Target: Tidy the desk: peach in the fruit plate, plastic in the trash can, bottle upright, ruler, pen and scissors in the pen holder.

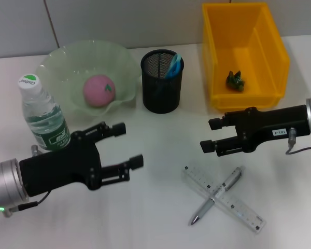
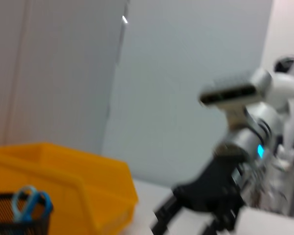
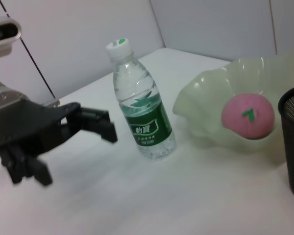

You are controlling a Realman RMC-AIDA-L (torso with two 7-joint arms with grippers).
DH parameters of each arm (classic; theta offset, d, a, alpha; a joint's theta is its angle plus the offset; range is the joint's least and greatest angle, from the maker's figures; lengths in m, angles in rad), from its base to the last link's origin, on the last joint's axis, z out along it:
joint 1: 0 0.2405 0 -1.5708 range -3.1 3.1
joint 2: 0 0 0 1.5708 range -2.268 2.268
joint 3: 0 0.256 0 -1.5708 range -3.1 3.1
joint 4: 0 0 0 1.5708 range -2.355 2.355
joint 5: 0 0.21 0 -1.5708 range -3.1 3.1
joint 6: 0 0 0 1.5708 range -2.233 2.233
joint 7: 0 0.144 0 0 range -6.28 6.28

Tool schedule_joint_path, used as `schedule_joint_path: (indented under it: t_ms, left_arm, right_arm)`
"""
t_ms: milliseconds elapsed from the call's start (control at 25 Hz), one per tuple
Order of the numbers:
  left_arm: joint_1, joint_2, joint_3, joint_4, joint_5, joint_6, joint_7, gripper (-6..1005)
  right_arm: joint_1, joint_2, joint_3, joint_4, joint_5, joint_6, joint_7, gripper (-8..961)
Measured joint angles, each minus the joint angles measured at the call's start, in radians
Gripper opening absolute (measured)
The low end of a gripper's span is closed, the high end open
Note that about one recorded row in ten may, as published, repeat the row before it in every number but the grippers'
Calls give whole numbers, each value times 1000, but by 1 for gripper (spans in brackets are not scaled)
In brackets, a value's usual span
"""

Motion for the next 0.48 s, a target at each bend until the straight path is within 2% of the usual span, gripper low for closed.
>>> schedule_joint_path:
  t_ms: [80, 160, 240, 280, 320, 440, 480]
  left_arm:
    - [18, 0, -4, 88, 104, 0, -60, 843]
    - [22, 0, -6, 109, 131, 0, -75, 843]
    - [31, -1, -8, 176, 196, 1, -113, 843]
    - [35, -1, -8, 227, 247, 4, -145, 843]
    - [36, -1, -8, 251, 273, 6, -158, 843]
    - [37, -2, -7, 281, 322, 9, -175, 843]
    - [37, -2, -7, 291, 346, 9, -180, 843]
  right_arm:
    - [15, 0, -1, -25, -27, -12, 61, 786]
    - [39, -1, -2, -58, -71, -29, 144, 785]
    - [68, -1, -2, -94, -123, -56, 232, 785]
    - [103, 0, -2, -137, -185, -93, 347, 785]
    - [103, 0, -2, -137, -185, -93, 347, 784]
    - [170, 5, -2, -197, -289, -145, 521, 783]
    - [215, 8, -3, -219, -360, -180, 619, 783]
